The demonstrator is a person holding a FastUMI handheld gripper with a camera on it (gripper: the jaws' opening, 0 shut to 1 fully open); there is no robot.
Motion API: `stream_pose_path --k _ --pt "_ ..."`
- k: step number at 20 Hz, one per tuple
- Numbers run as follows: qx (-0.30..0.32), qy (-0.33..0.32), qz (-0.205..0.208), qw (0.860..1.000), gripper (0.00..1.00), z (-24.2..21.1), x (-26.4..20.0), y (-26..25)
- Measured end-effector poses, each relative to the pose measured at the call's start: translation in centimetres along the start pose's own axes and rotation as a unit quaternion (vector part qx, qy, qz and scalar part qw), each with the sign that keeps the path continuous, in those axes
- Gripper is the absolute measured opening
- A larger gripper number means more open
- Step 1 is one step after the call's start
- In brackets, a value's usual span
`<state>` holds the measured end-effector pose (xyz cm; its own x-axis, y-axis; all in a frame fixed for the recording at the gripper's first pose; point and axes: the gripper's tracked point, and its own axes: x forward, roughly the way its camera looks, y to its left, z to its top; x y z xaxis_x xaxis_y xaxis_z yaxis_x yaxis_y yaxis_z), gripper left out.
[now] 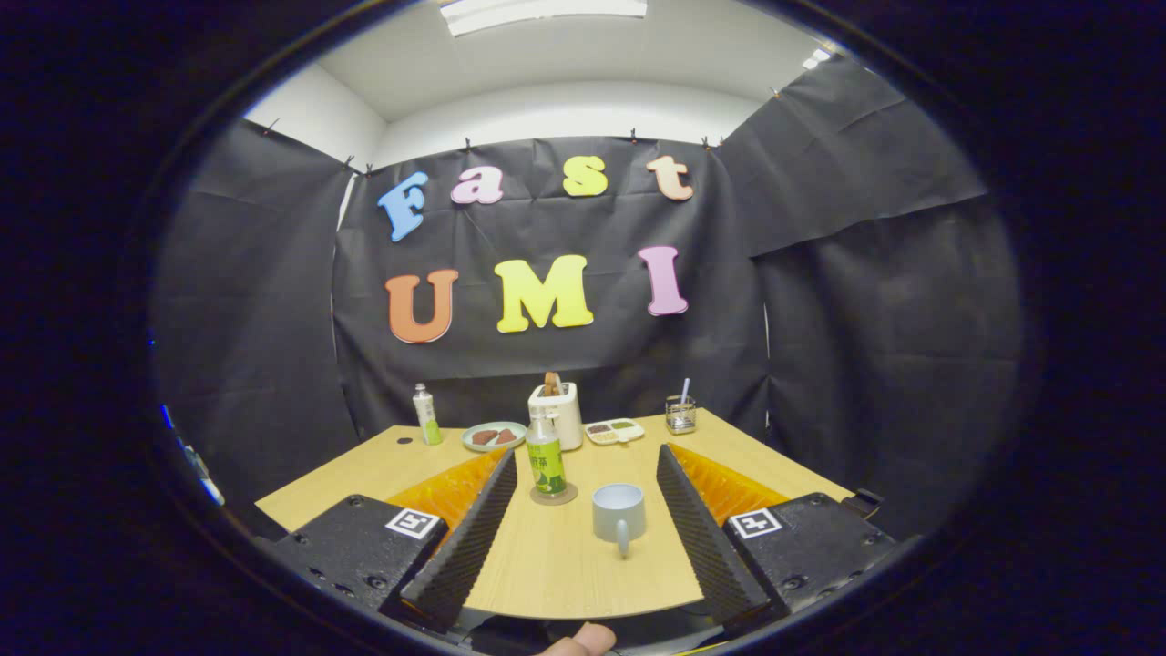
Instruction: Take the bottle from table, then pour the juice into the cup, finally place the bottle on the coaster
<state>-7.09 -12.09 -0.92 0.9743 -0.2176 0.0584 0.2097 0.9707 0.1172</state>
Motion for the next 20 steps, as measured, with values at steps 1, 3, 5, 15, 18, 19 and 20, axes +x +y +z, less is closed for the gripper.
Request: stream_pose_path --k 1,3,5,15,18,19,20 --pt "0.000 -0.003 0.000 1.000 1.00 0.2 -0.3 -0.1" --pt "0.003 -0.008 -0.010 1.000 1.00 0.5 -0.5 -0.7" --pt "0.001 -0.004 -0.018 1.000 1.00 0.3 -0.6 -1.2" --pt "0.005 0.000 -0.019 1.000 0.99 0.1 -0.4 -0.9" --pt "0.004 0.004 -0.014 1.000 1.00 -0.2 -0.4 -0.6" --pt "0.004 0.005 -0.012 1.000 1.00 -0.3 -0.3 -0.5" --pt "0.005 0.005 -0.011 1.000 1.00 -0.3 -0.2 -0.5"
